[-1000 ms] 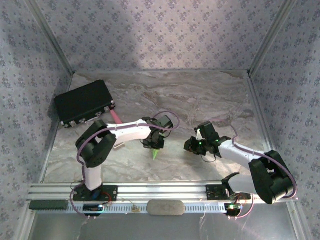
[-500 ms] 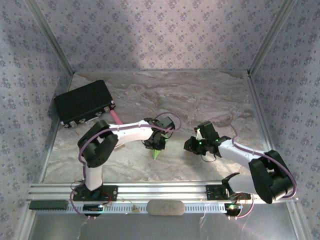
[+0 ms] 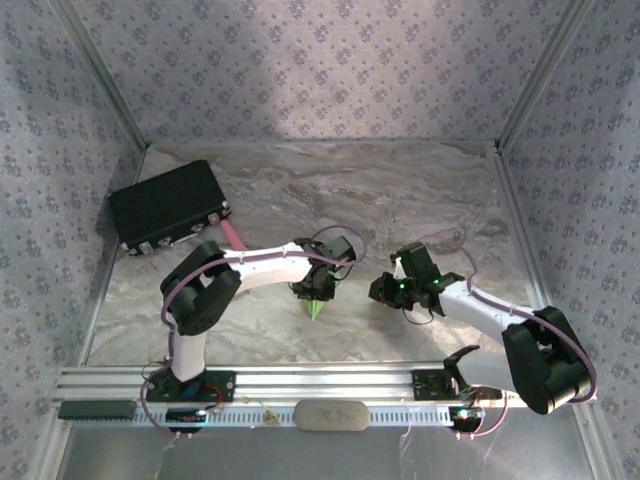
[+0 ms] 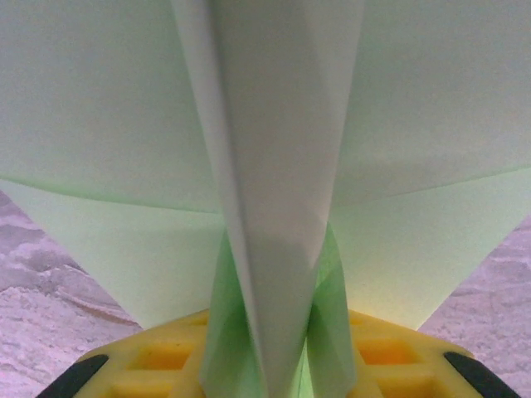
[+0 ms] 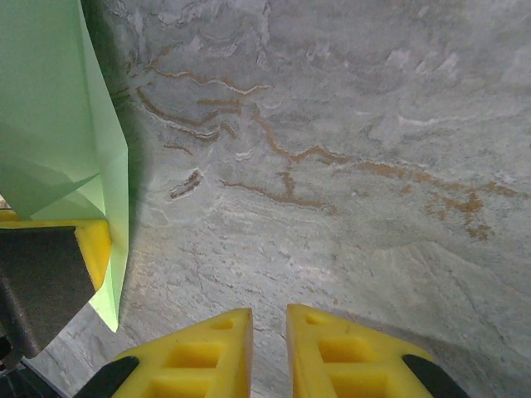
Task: Fold a paper plane with a square sheet of paper (pick it up from the middle)
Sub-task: Move the paper plane to the center of the table.
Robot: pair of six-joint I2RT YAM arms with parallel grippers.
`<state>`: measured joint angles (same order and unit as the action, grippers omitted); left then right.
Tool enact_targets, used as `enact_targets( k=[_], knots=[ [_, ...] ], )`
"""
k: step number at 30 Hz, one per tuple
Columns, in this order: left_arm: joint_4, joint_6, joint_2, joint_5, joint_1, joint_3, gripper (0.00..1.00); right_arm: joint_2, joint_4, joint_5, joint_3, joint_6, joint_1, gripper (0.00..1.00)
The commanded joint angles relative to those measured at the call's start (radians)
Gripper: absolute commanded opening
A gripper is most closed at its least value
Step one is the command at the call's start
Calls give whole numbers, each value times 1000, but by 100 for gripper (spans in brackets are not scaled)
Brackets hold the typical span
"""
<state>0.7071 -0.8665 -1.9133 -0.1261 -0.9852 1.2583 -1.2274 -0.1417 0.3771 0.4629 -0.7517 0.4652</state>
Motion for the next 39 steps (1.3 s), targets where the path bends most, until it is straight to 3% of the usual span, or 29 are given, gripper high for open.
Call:
enact_targets(
  k=[1,9,12,17,25,29,31,34,35,37,39],
  knots=[
    [-15,-65,-52,22,-16,-12,31,26,-35,-21,20,16,-3,19],
    [-4,-91,-25,5,-28,4,31,74,-55,-18,13,34,-19,21],
    [-15,-102,22,-7,-33,1,36,98,-70,-29,14,49,-28,22],
    [-2,-103,66,-25,-33,12,37,141,-128,-70,33,79,-57,28],
    [11,-98,149,-48,-33,7,42,207,-225,-165,106,151,-130,50],
    [17,-85,241,-116,-33,-11,43,234,-298,-346,179,203,-157,61],
    [-11,-20,317,-183,-33,-41,48,241,-325,-489,231,218,-151,99],
    [-22,55,442,-356,-21,-106,64,227,-327,-673,290,282,-152,99],
    [-23,77,491,-437,-5,-138,79,219,-294,-748,290,325,-153,99],
    [-90,137,604,-543,55,-223,99,198,-196,-873,257,449,-163,99],
    [-163,210,704,-599,141,-308,100,165,-29,-932,184,599,-188,99]
  ],
)
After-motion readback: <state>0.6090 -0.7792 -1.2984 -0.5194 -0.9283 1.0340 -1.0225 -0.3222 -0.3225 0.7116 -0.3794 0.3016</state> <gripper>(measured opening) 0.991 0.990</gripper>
